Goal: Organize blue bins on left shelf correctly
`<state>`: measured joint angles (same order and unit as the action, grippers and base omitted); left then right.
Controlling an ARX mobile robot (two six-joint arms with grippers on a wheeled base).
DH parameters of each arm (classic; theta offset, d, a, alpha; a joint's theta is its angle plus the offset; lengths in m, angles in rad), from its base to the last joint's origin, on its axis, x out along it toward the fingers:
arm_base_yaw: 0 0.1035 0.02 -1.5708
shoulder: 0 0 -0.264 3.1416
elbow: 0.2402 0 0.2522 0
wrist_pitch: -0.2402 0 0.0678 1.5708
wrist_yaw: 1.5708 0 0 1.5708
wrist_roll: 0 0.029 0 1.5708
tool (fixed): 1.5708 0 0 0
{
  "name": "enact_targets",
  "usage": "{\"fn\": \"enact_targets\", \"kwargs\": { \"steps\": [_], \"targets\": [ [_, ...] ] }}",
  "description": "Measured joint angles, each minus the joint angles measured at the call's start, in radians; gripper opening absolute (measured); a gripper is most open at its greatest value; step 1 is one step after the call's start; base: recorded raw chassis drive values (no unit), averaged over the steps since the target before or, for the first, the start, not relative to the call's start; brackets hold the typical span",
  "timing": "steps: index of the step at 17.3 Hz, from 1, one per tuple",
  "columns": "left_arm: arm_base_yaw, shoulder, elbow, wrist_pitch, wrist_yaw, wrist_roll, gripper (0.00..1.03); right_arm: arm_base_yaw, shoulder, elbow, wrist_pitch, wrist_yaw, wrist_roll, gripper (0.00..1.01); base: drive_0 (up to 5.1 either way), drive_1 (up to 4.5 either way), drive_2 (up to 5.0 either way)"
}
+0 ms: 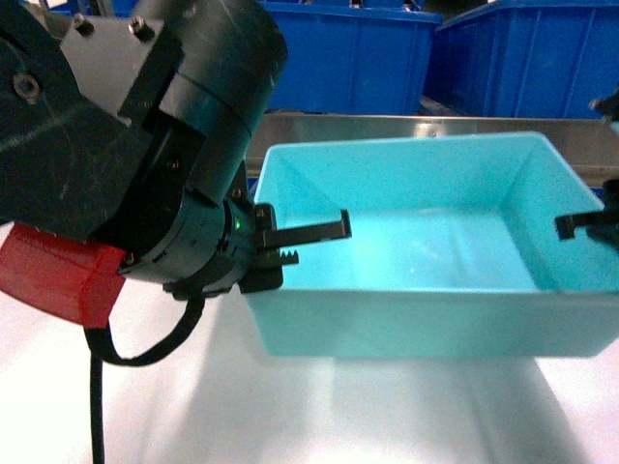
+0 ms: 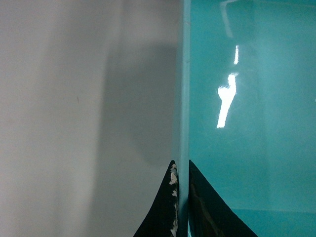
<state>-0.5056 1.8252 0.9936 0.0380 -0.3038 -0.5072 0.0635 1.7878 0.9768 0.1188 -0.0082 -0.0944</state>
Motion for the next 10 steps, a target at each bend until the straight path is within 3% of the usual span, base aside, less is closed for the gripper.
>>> {"fn": "enact_targets", "kwargs": {
  "steps": [10],
  "targets": [
    [-0.003, -0.01, 0.009, -0.007, -0.002, 0.01, 0.02, -0.005, -0.024, -0.005, 0.003, -0.003, -0.01, 0.03, 0.0, 0.0, 0.0]
  ]
}}
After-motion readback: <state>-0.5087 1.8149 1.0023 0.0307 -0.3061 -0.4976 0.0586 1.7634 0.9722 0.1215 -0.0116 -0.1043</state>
